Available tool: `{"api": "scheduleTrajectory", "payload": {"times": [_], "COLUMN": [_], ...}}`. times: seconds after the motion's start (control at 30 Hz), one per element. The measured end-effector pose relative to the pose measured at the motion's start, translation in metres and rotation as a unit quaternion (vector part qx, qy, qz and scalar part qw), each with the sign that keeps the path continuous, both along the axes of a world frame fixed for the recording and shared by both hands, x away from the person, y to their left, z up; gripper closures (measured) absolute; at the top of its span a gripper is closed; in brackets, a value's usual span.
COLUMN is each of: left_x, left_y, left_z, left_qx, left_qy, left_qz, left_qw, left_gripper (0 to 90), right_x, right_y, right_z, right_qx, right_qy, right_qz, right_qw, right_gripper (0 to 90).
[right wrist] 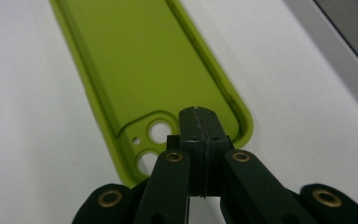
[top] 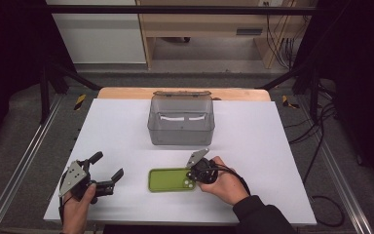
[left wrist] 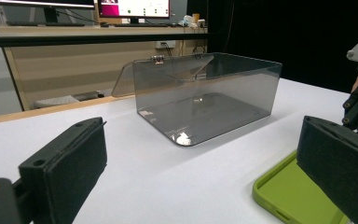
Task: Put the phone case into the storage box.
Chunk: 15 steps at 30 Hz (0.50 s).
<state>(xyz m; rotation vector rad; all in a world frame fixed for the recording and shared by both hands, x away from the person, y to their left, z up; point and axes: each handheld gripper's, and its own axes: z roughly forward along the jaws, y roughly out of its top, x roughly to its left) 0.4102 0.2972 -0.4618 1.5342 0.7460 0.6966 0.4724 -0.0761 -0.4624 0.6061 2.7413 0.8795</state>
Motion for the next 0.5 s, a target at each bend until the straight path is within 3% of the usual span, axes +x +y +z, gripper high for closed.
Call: {"api": "scheduleTrajectory", "payload": {"times": [0.5], "left_x": [0.0], "left_y": [-0.001], "left_z": [0.0], "left_qx": [0.001], "left_qy": [0.0], "left_qz": [-0.003], "left_qw": [1.0], "left_gripper": [1.3], "right_x": [0.016], "right_y": [-0.003], "right_z": [-0.003], "right_qx": [0.006], "right_qy": [-0.022], "right_qz": [-0.016], "right_qw": [0.9996], "right_gripper": [90.0]}}
